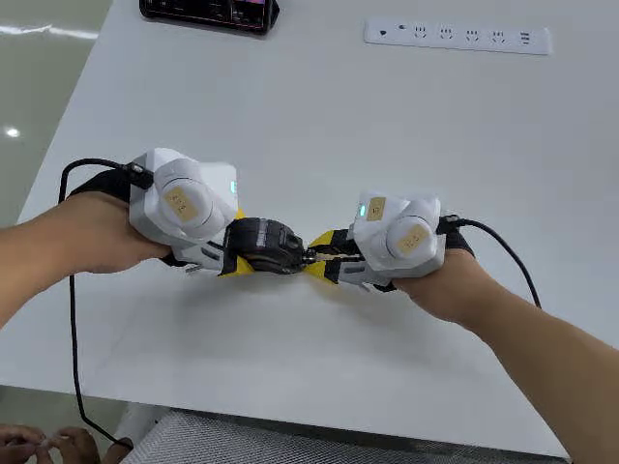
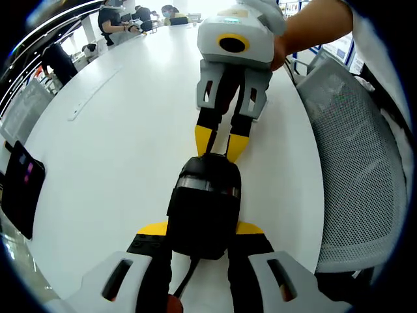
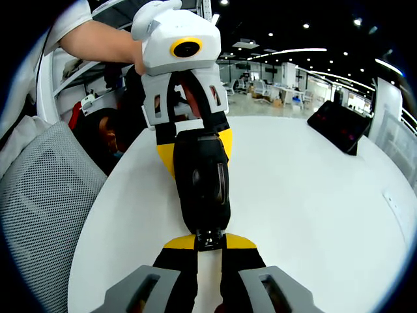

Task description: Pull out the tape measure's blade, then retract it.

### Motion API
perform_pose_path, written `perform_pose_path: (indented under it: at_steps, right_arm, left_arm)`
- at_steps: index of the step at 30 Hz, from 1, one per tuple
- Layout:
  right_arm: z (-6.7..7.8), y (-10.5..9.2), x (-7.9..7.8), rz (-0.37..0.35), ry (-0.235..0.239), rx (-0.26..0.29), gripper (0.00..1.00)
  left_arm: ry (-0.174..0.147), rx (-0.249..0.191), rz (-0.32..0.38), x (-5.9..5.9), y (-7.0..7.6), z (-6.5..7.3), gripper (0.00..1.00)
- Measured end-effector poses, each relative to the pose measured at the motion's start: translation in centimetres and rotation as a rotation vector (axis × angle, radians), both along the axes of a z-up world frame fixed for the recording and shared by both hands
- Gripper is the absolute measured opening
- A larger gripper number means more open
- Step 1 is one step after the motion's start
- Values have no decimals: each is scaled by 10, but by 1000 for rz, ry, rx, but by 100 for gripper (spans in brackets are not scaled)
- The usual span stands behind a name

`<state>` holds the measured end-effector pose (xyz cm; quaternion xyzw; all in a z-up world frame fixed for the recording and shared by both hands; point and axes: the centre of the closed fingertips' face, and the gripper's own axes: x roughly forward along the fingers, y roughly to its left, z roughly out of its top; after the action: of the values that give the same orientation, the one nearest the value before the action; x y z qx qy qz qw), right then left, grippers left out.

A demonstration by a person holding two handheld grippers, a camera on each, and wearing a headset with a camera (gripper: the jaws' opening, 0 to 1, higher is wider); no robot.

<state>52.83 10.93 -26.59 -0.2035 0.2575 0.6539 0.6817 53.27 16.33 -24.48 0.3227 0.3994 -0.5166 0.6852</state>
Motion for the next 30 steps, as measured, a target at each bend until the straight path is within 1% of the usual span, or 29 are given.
perform_pose_path:
  at_steps: [3, 6, 12, 13, 18, 30]
  right_arm:
    - [0, -2, 0, 8, -6, -4, 8]
    - [0, -2, 0, 9, 0, -1, 8]
    - [2, -3, -1, 23, -11, -1, 9]
    - [2, -4, 0, 22, -16, -5, 9]
    - [2, -13, 1, 12, -8, -7, 9]
    - [3, -28, 1, 9, -23, -25, 9]
  left_arm:
    - [-1, -1, 0, 0, 0, 0, 28]
    - [0, -1, -2, 1, -1, 0, 28]
    - [-3, 3, -7, 0, 0, 0, 28]
    - [-3, 1, -7, 0, 0, 0, 28]
    - [-1, 6, -10, 1, 0, -1, 28]
    - [2, 14, -17, 0, 0, 0, 28]
